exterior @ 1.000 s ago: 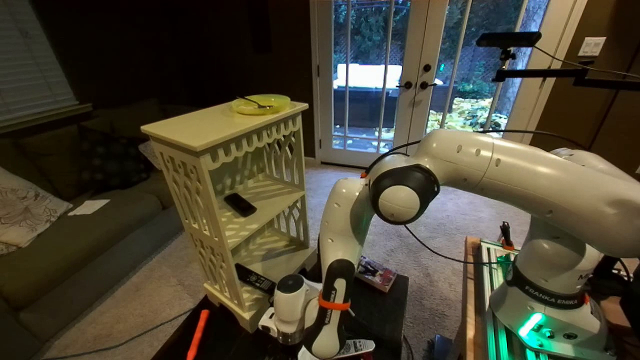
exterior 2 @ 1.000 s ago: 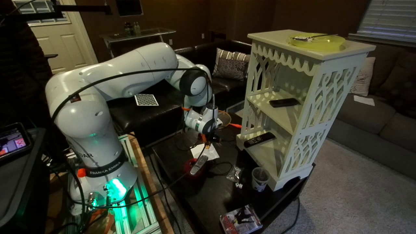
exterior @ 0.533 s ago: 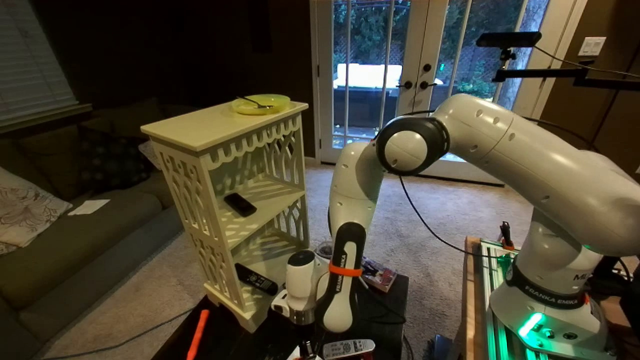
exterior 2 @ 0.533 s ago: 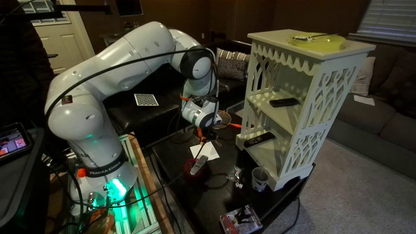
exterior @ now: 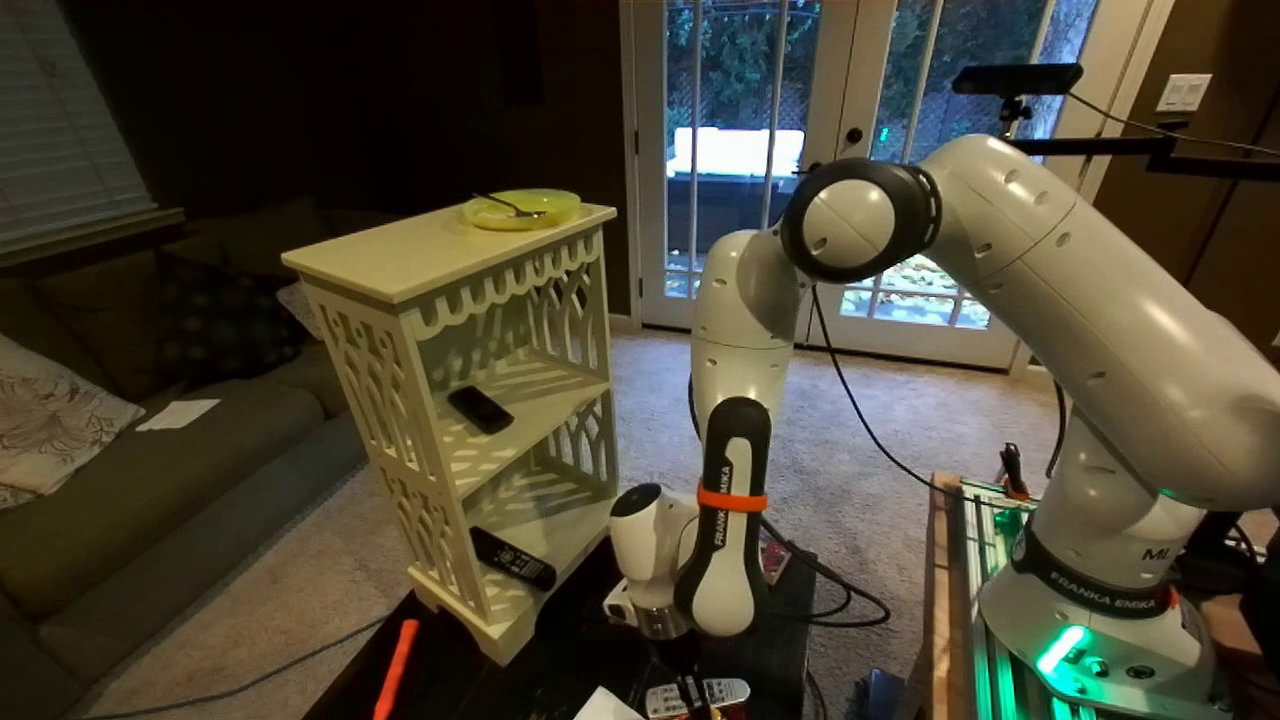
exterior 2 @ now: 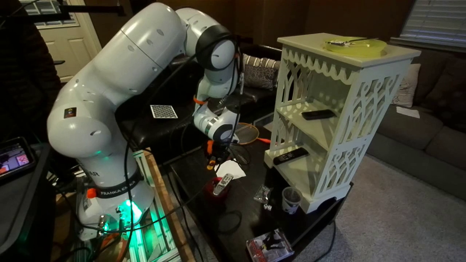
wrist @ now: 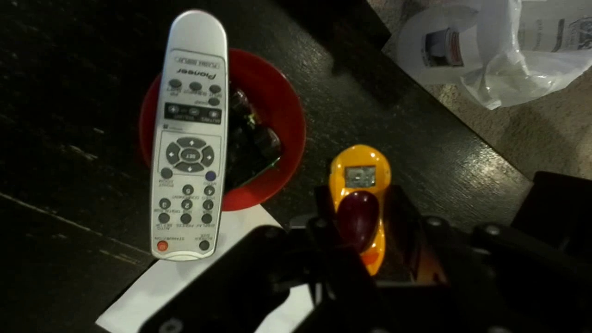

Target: Put the red and yellow object inside the red cup on the left.

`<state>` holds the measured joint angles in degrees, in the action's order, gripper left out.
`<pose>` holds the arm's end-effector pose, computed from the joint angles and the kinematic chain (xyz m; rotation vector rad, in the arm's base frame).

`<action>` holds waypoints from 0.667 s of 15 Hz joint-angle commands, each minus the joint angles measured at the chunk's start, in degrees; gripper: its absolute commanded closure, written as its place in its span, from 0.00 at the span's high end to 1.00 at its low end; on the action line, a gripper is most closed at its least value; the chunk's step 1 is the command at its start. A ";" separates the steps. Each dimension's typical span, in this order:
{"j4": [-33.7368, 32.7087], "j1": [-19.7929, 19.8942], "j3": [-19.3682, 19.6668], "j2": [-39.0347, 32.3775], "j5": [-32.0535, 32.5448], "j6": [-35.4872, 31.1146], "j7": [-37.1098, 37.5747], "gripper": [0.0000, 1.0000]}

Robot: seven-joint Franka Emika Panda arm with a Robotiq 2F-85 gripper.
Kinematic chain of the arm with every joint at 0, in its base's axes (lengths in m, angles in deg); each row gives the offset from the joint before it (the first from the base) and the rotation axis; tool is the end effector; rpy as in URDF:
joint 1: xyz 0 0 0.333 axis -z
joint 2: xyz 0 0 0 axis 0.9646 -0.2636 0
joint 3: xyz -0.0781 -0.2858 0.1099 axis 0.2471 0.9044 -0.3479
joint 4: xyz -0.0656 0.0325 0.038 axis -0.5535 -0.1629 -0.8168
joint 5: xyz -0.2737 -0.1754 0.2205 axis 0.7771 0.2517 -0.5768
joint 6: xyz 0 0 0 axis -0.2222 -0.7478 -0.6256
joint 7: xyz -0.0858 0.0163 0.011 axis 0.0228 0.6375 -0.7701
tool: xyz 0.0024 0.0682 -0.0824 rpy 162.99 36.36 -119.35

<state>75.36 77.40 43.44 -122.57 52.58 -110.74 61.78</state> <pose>0.4258 0.1587 -0.0322 -2.7300 -0.9727 0.3531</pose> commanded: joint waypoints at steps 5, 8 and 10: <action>-0.22 0.67 -0.20 -0.87 -1.29 2.92 -1.62 0.08; -1.29 0.34 0.37 -2.34 -1.52 6.71 -1.97 0.08; -2.56 -0.99 1.65 -3.43 -1.24 7.26 -1.17 0.08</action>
<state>75.31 78.25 43.67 -124.18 52.45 -105.66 61.14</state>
